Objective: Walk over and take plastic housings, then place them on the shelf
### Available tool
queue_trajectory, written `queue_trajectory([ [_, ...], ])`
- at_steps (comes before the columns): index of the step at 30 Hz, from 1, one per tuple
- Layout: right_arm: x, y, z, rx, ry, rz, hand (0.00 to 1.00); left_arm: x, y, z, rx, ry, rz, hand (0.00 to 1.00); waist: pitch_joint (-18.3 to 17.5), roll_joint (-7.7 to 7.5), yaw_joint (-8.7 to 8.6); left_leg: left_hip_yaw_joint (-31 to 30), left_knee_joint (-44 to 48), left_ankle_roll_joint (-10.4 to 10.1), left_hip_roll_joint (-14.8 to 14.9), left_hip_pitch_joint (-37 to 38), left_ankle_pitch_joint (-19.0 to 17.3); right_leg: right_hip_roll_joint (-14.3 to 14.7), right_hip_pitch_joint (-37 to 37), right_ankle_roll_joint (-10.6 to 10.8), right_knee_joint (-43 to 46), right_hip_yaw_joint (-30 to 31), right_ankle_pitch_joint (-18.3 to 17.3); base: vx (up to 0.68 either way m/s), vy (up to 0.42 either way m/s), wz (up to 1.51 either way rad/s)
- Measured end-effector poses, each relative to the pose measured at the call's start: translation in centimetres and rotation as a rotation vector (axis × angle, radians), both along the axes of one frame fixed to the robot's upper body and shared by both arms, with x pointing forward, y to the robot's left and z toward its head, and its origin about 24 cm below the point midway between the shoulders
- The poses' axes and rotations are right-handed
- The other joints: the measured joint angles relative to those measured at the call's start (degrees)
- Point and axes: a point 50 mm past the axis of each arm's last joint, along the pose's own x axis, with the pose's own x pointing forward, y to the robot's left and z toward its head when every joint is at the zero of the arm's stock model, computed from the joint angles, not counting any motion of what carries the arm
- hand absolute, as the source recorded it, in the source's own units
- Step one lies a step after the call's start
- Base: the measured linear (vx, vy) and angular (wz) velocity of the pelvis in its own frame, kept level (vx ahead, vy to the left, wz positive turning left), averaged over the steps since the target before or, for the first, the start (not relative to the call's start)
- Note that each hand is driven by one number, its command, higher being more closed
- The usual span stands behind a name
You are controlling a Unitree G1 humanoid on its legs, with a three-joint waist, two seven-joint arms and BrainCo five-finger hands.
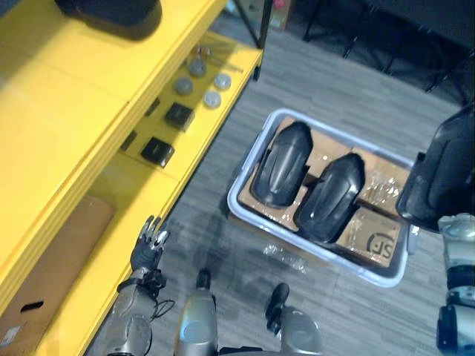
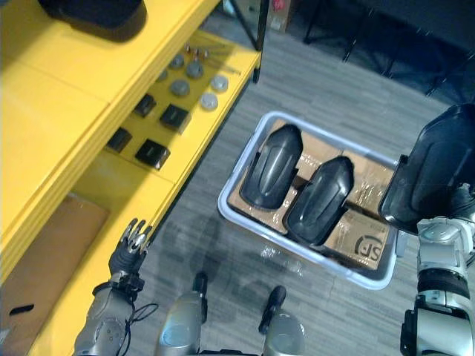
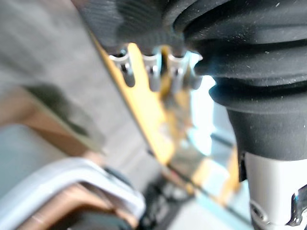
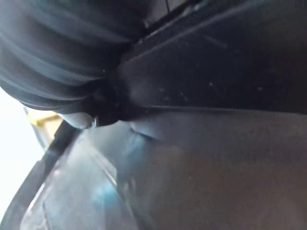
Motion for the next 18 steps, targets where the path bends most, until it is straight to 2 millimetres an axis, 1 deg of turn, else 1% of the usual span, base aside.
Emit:
queue_trajectory([
  [2, 0.6, 0.9, 1.3, -0.037, -0.045, 0.049, 1.00, 0.9, -0.5, 1.5, 0.007, -0.049, -0.032, 0.00, -1.97, 0.06, -0.42, 0.40, -1.76, -0.03, -0.07, 1.45, 0.46, 0.34, 0.87, -0.11, -1.42, -0.01, 0.85, 0.08, 0.014, -0.12],
  [3, 1.1, 2.0, 2.2, -0.070, -0.088, 0.094, 1.00, 1.5, -1.0, 2.4, 0.009, -0.076, -0.059, 0.00, -2.84, -0.02, -0.92, 0.45, -3.04, -0.16, -0.03, 2.72, 0.82, 0.35, 1.71, -0.02, -2.06, -0.07, 1.27, 0.07, 0.015, -0.06],
  [4, 1.4, 3.0, 3.0, -0.098, -0.125, 0.129, 1.00, 2.1, -1.5, 3.2, 0.027, -0.097, -0.082, 0.00, -2.89, -0.03, -1.12, 0.57, -4.12, -0.18, -0.07, 4.22, 1.15, 0.34, 2.77, 0.00, -2.37, -0.08, 1.30, 0.05, 0.020, -0.09],
  [5, 1.7, 4.0, 3.7, -0.134, -0.162, 0.172, 1.00, 2.6, -2.0, 3.9, 0.037, -0.116, -0.106, 0.00, -3.21, 0.02, -1.16, 1.30, -5.28, -0.31, -0.04, 5.70, 1.53, 0.36, 3.46, 0.00, -2.38, -0.04, 1.30, 0.02, 0.005, -0.17],
  [7, 2.5, 7.4, 5.4, -0.241, -0.248, 0.314, 1.00, 3.6, -3.4, 5.6, 0.041, -0.182, -0.165, 0.00, -5.23, -0.17, -1.64, 2.40, -6.95, -0.31, -0.07, 7.24, 1.91, 0.36, 3.80, 0.08, -2.65, 0.13, 1.35, 0.01, 0.004, -0.19],
  [8, 2.6, 8.2, 5.8, -0.263, -0.271, 0.350, 1.00, 3.9, -3.7, 6.1, 0.042, -0.198, -0.180, 0.00, -5.41, -0.15, -1.81, 2.52, -7.18, -0.32, -0.08, 7.66, 1.97, 0.35, 4.04, 0.15, -2.70, 0.16, 1.40, 0.01, 0.012, -0.10],
  [9, 2.9, 9.9, 6.2, -0.309, -0.314, 0.422, 1.00, 4.5, -4.4, 6.9, 0.043, -0.230, -0.209, 0.00, -5.61, -0.26, -1.99, 2.84, -7.65, -0.32, -0.11, 8.79, 2.01, 0.36, 4.79, 0.22, -2.91, 0.31, 1.46, -0.01, 0.018, -0.14],
  [10, 3.1, 11.7, 6.3, -0.339, -0.350, 0.498, 1.00, 4.8, -5.1, 7.6, 0.043, -0.255, -0.239, 0.00, -6.72, -0.53, -2.15, 3.32, -7.79, -0.31, -0.15, 8.98, 2.02, 0.35, 4.78, 0.30, -3.18, 0.56, 1.52, -0.02, 0.019, -0.14],
  [11, 3.2, 12.5, 6.3, -0.353, -0.366, 0.533, 1.00, 5.0, -5.6, 7.9, 0.042, -0.267, -0.259, 0.00, -7.17, -0.63, -2.24, 3.38, -7.80, -0.31, -0.20, 8.99, 2.02, 0.32, 4.78, 0.32, -3.28, 0.63, 1.55, -0.02, 0.017, -0.12],
  [12, 3.3, 13.9, 6.5, -0.378, -0.397, 0.595, 1.00, 5.3, -6.5, 8.5, 0.041, -0.286, -0.300, 0.00, -7.54, -0.71, -2.30, 3.51, -7.83, -0.30, -0.22, 9.28, 2.02, 0.31, 4.92, 0.30, -3.29, 0.79, 1.68, -0.02, 0.021, -0.07],
  [15, 3.6, 17.1, 6.7, -0.415, -0.486, 0.730, 1.00, 5.7, -8.2, 9.2, 0.037, -0.307, -0.368, 0.00, -7.86, -0.70, -2.50, 3.76, -8.07, -0.23, -0.32, 10.41, 2.07, 0.27, 5.73, 0.38, -3.52, 1.40, 2.04, -0.05, 0.022, -0.09],
  [17, 3.3, 19.2, 7.1, -0.437, -0.559, 0.804, 1.00, 5.8, -9.3, 9.4, 0.023, -0.313, -0.394, 0.00, -7.91, -0.72, -2.59, 4.04, -9.24, -0.10, -0.61, 10.70, 2.98, 0.17, 5.69, 0.33, -4.00, 1.42, 2.48, -0.07, 0.008, -0.03],
  [18, 3.2, 19.7, 7.1, -0.444, -0.579, 0.825, 1.00, 5.8, -9.6, 9.4, 0.020, -0.313, -0.399, 0.00, -7.92, -0.72, -2.62, 4.13, -9.48, -0.13, -0.67, 10.70, 3.20, 0.19, 5.67, 0.36, -4.32, 1.43, 2.74, -0.08, 0.004, -0.02],
])
